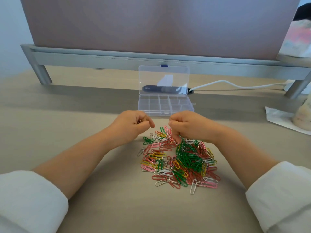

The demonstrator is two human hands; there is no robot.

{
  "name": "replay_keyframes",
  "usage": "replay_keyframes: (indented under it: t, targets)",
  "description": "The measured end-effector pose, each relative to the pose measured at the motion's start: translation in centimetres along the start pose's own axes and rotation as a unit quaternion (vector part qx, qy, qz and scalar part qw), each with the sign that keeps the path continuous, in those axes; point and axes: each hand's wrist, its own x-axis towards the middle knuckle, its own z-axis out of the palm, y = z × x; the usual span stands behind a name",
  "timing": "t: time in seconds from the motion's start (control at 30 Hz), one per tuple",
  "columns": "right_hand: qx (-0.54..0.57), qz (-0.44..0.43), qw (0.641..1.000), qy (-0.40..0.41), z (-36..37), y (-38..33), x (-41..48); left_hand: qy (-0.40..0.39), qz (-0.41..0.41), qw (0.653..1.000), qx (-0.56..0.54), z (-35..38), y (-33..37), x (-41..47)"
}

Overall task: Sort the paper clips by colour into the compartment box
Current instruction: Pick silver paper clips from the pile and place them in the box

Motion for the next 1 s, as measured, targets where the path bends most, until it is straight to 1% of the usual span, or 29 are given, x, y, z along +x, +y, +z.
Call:
replay_keyframes:
  t: [0.07,0.2,0.37,0.43,0.53,0.63,0.73,0.83,0.93,1.0]
  targets:
    - [0.061,0.004,0.998,0.001,-0.1,0.5,0.0,-0.005,-0.014,1.000,-0.014,0.2,-0.3,0.1]
    - [0.165,0.005,0.986,0.029,-0.4,0.8,0.1,-0.002,-0.027,1.000,0.006,0.2,-0.7,0.5]
    - [0.211,-0.003,0.977,0.042,-0.2,0.6,0.3,-0.006,0.011,1.000,0.015,0.4,-0.4,0.3]
    - [0.185,-0.002,0.982,0.046,-0.1,0.5,0.4,-0.018,0.027,0.999,0.035,0.5,-0.1,0.3]
    - [0.103,0.003,0.993,0.056,-0.1,0.5,0.3,-0.035,0.033,0.996,0.072,0.7,0.1,0.3]
    - [0.016,0.018,0.999,0.038,0.0,0.9,0.2,-0.046,0.027,0.993,0.107,0.9,0.4,0.4]
    - [-0.019,0.034,0.999,0.025,0.1,0.8,0.2,-0.035,0.012,0.985,0.168,1.2,0.9,0.8]
    - [-0.065,0.035,0.997,0.032,0.0,0.7,0.2,-0.016,0.009,0.969,0.247,1.3,1.1,1.1]
    - [-0.115,0.012,0.992,0.045,-0.3,1.1,0.2,-0.023,0.010,0.943,0.331,1.4,1.3,1.1]
    - [-0.124,0.007,0.992,0.034,-0.4,1.2,0.1,-0.029,0.004,0.935,0.352,1.2,1.3,1.1]
